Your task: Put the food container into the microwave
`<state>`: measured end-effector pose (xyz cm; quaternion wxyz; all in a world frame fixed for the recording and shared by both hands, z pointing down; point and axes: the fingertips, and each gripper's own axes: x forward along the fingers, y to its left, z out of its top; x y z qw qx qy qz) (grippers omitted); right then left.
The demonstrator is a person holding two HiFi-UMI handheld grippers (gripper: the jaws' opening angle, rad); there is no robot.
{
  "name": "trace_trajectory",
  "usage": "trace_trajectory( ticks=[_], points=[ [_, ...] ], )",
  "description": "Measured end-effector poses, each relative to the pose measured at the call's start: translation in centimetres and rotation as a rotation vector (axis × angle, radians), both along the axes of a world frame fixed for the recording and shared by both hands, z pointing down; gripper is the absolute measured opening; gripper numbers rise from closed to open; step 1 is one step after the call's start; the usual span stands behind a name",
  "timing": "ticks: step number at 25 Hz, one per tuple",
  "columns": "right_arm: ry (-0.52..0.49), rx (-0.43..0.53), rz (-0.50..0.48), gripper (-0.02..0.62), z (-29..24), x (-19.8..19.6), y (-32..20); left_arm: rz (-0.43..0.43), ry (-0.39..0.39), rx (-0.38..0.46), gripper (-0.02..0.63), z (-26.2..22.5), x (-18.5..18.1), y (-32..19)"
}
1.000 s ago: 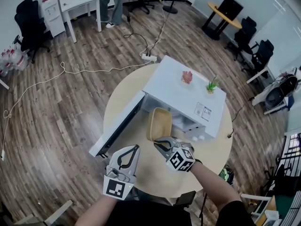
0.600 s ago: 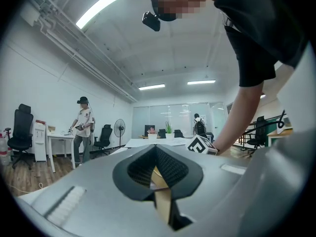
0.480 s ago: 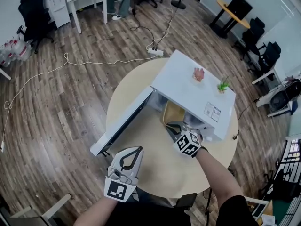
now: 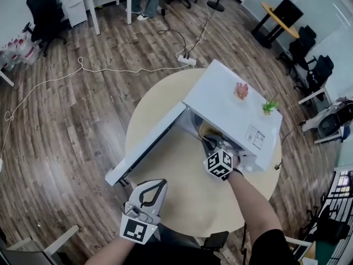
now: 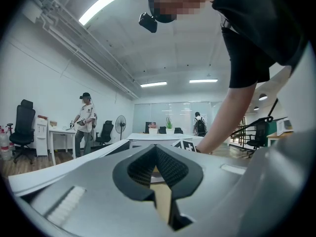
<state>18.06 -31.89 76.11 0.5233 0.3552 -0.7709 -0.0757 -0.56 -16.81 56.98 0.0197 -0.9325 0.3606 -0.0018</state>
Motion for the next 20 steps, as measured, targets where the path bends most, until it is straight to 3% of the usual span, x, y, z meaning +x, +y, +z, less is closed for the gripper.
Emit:
trace_trajectory(
  ticks=[5, 20],
  points=[
    [0.005, 0.027, 0.097, 0.021, 0.5, 1.8, -1.6, -0.005, 0.012, -0.016, -0.002, 0.9, -0.2, 0.7],
    [0.042, 0.053, 0.174, 0.022, 2.0, 3.0, -3.3, -0.001, 0.002, -0.047, -0.003, 2.3, -0.2, 1.8]
  ],
)
